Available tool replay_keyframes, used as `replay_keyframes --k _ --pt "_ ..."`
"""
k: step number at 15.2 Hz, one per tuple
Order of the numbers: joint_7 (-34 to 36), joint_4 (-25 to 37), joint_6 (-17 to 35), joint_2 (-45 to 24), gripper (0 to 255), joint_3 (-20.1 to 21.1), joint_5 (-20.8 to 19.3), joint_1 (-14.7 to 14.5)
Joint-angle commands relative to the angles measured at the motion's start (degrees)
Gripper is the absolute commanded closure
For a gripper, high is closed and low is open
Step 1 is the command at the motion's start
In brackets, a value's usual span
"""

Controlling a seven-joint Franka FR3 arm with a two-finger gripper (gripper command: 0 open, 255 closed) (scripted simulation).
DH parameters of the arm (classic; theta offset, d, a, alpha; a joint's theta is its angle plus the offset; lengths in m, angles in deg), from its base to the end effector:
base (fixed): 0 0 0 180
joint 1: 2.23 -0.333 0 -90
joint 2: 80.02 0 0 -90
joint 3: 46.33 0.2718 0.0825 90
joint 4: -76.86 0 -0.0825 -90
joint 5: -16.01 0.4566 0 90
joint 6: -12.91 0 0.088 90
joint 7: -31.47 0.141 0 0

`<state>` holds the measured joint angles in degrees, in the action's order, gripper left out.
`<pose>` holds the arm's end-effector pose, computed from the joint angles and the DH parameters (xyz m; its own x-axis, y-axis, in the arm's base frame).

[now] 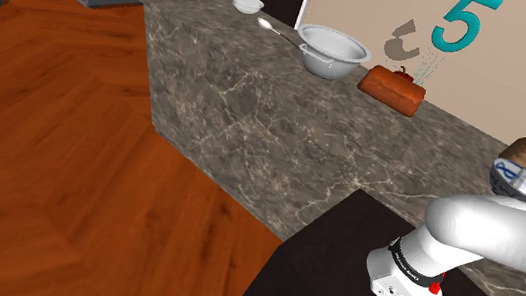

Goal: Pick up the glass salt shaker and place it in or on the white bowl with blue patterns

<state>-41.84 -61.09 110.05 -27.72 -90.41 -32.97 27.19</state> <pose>0.0493 -0.4730 0.4496 0.9295 0.2788 -0.2416 0.3140 -0.9417 0.1211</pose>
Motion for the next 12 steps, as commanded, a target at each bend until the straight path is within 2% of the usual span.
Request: replay_keyframes --k 1,4,12 --pt "-0.2 1.3 -1.6 0.0 0 1.4 1.0 -0.1" --pt "-0.9 5.3 -5.9 -0.4 0 4.9 3.7 -0.6" --pt "-0.9 5.3 -5.9 -0.4 0 4.9 3.7 -0.6"
